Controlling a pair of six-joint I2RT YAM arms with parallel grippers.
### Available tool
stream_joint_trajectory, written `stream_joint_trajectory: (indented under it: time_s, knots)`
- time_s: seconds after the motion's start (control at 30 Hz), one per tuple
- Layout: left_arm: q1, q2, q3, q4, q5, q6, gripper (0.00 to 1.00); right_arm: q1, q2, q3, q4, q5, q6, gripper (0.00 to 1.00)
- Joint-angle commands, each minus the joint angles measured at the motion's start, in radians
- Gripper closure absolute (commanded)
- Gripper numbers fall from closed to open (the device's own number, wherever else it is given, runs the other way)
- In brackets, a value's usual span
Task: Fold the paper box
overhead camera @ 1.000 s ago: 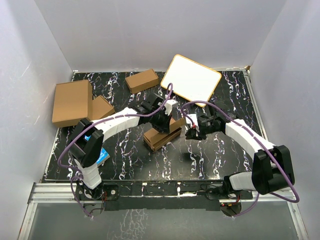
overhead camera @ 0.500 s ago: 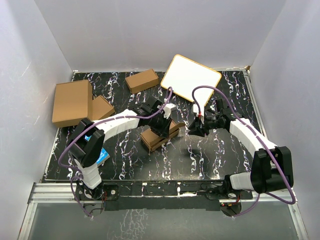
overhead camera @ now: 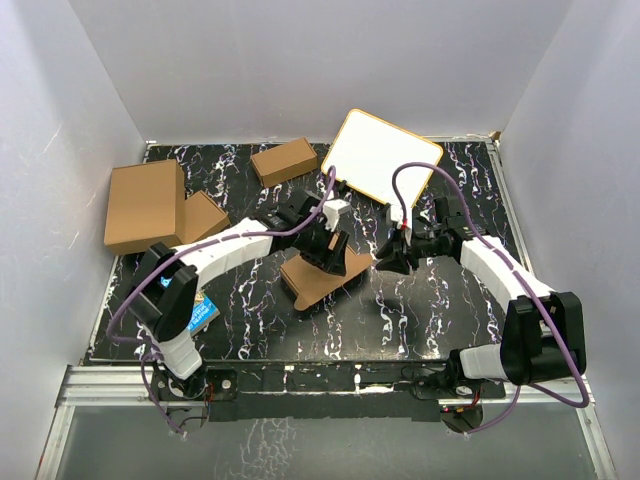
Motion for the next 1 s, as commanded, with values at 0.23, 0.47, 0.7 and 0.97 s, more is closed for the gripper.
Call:
stream_joint_trajectory:
  time_s: [0.23,0.47,0.7,0.97]
  knots:
    - [0.038,-0.265,-0.166,0.077,-0.115,-0.09,0.86,0.032,0.053,-0.021,0.423,-0.099,0.46,0.7]
    - [0.042,-0.272,-0.31,0.181,-0.085,-0.163,0.89,0.186,0.205,0.052,0.506,0.094,0.627,0.85]
    - [0.048,-0.24,-0.341,0.193,-0.118,-0.163,0.89,0.195,0.348,0.107,0.449,0.183,0.633,0.85]
    - [0.058,-0.254,-0.341,0.179,-0.131,-0.153,0.85,0.195,0.351,0.129,0.409,0.169,0.604,0.82]
